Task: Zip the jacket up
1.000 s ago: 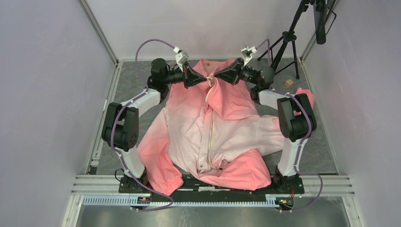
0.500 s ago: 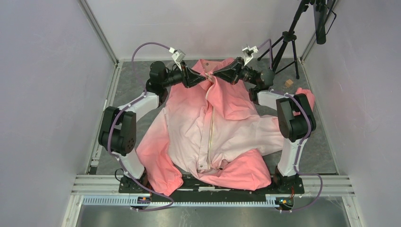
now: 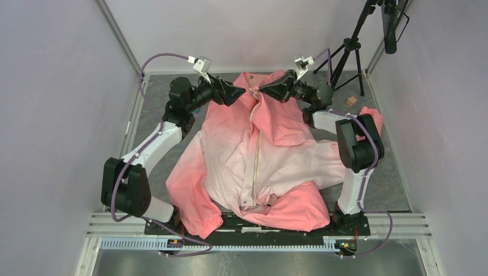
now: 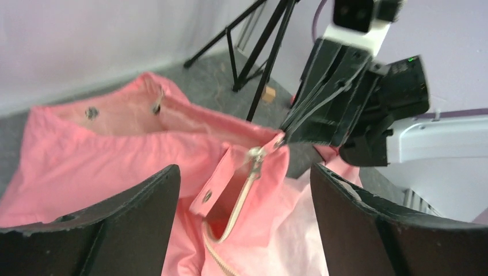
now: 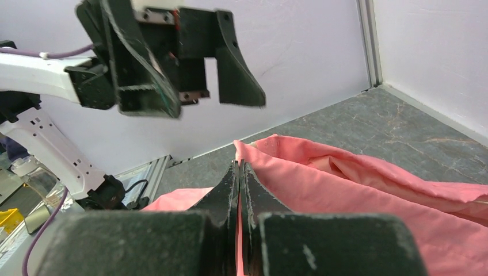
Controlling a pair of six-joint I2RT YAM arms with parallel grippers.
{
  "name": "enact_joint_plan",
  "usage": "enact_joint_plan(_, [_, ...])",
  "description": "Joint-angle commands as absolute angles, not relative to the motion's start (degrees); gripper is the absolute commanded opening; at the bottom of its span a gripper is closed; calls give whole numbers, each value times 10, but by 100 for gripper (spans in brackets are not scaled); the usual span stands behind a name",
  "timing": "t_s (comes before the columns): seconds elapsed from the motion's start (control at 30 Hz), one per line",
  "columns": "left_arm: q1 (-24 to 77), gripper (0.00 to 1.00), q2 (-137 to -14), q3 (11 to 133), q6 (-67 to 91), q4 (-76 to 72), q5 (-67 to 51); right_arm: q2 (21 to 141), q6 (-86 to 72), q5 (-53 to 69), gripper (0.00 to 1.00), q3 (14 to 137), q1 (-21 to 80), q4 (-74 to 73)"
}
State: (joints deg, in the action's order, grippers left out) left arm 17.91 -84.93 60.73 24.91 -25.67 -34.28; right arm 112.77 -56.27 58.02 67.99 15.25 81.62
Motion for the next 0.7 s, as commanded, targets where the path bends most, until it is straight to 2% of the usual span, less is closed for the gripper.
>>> enact_joint_plan(0.0, [198,90,-821,662,165,-215,-332,1107,-556,577,0,687,157,844])
enact_joint_plan(0.1, [198,88,-871,753,107,-128,-428,1108,-554,580,0,689,158,841])
enact_joint_plan(0.2, [198,88,-921,813,100,-108,-510,1107,-553,582,0,690,158,838])
enact_joint_plan(0.3, [198,82,-972,866,106,-91,-568,1107,-550,583,0,693,158,832])
enact_joint_plan(0.4, [195,79,-1006,900,105,-74,-606,1105,-547,584,0,694,158,826])
enact_joint_plan(0.67, [187,77,-1039,919,106,-73,-654,1109,-548,588,0,697,158,826])
